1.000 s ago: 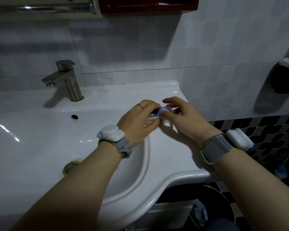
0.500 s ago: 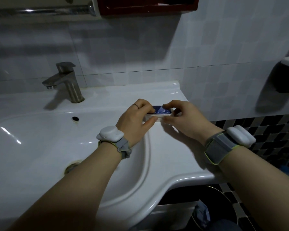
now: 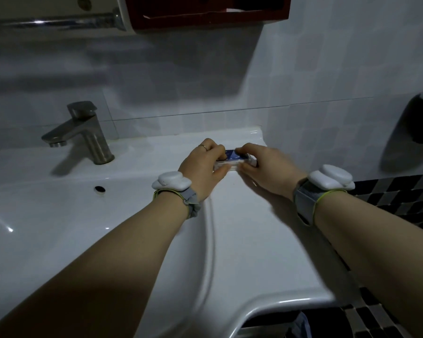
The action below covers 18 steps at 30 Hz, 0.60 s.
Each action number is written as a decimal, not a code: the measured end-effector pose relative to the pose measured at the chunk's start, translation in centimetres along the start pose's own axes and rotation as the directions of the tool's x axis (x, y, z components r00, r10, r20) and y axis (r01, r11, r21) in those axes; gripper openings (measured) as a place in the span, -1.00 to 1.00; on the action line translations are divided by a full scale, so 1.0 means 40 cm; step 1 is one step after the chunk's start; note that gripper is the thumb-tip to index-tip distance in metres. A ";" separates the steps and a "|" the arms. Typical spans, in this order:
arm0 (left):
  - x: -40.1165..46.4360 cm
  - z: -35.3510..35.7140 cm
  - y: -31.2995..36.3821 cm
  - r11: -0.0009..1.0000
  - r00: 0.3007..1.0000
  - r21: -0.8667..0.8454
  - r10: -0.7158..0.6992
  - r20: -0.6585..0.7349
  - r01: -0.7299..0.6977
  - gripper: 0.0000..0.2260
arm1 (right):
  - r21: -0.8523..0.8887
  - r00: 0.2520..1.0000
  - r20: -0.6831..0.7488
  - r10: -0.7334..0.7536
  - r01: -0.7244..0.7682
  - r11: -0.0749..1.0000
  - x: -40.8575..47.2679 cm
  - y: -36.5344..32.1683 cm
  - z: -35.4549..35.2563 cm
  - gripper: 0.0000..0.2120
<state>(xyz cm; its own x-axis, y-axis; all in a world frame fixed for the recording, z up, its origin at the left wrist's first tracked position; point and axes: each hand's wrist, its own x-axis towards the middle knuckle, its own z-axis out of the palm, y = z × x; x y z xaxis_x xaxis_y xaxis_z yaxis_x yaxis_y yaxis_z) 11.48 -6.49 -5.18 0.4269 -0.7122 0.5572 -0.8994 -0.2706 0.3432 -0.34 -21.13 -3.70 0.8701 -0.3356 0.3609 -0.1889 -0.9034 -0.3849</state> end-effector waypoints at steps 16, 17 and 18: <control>0.035 0.022 -0.014 0.997 1.000 0.080 0.014 0.020 -0.016 -0.91 | -0.028 1.000 -0.024 -0.014 0.013 1.000 0.035 0.022 0.024 -0.67; 0.033 0.019 -0.011 0.995 0.999 0.093 0.018 0.031 -0.021 -0.91 | -0.049 0.999 -0.035 -0.026 0.024 0.999 0.034 0.024 0.029 -0.67; 0.032 0.016 -0.008 0.994 0.999 0.107 0.014 0.046 -0.018 -0.92 | -0.079 0.999 -0.032 -0.029 0.026 0.997 0.031 0.022 0.032 -0.67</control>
<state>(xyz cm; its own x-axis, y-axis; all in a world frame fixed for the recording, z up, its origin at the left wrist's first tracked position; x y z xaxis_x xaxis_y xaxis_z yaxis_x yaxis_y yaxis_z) 12.26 -7.72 -5.05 0.4100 -0.7446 0.5268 -0.9120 -0.3253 0.2500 1.14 -22.00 -4.67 0.8605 -0.3175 0.3985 -0.2010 -0.9302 -0.3071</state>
